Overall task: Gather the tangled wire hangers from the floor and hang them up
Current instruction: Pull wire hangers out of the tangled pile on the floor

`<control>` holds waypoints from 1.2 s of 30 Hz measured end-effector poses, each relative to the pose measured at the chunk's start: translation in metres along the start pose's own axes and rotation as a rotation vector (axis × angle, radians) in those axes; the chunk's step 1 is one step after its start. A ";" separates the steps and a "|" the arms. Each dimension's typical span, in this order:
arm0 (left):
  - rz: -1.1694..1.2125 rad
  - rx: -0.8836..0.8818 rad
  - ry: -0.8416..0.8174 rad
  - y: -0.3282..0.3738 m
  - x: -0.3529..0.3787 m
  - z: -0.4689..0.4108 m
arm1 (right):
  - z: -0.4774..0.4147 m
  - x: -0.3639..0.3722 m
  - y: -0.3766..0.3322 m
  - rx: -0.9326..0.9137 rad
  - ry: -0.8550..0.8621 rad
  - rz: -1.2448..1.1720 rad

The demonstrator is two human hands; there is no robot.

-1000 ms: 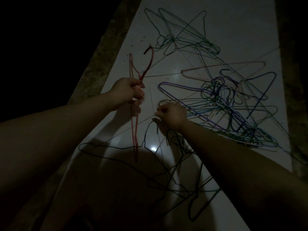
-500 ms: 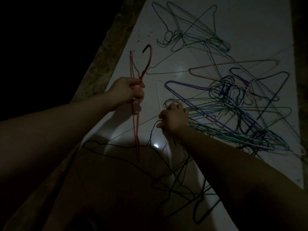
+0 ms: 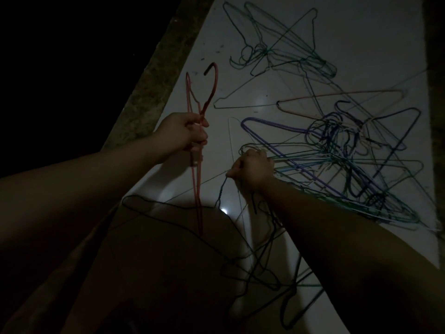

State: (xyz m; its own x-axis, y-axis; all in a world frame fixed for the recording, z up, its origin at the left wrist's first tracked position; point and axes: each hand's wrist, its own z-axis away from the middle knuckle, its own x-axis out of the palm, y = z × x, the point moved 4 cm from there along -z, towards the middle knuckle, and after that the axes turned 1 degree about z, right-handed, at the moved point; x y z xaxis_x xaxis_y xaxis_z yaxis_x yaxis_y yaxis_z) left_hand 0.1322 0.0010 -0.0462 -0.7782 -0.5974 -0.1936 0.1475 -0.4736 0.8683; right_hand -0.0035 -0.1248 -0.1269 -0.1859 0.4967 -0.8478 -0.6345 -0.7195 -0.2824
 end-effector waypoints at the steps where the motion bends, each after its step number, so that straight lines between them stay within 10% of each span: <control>1: 0.003 0.000 0.002 0.000 -0.001 0.001 | -0.001 -0.003 -0.001 0.025 0.012 -0.051; 11: -0.024 0.049 0.019 0.018 0.002 0.012 | -0.002 -0.057 -0.004 0.308 0.228 -0.374; 17: -0.072 0.086 0.010 0.028 0.009 0.018 | 0.005 -0.098 -0.017 0.251 0.395 -0.938; 36: -0.162 -0.028 0.047 0.027 0.054 0.005 | 0.033 -0.131 -0.054 0.051 0.476 -1.377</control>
State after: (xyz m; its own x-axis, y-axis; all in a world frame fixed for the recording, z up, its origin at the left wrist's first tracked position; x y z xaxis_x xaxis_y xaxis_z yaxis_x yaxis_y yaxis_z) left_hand 0.0910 -0.0412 -0.0308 -0.7636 -0.5414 -0.3518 0.0402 -0.5837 0.8110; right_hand 0.0304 -0.1351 0.0145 0.8336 0.5524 0.0070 -0.1285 0.2062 -0.9700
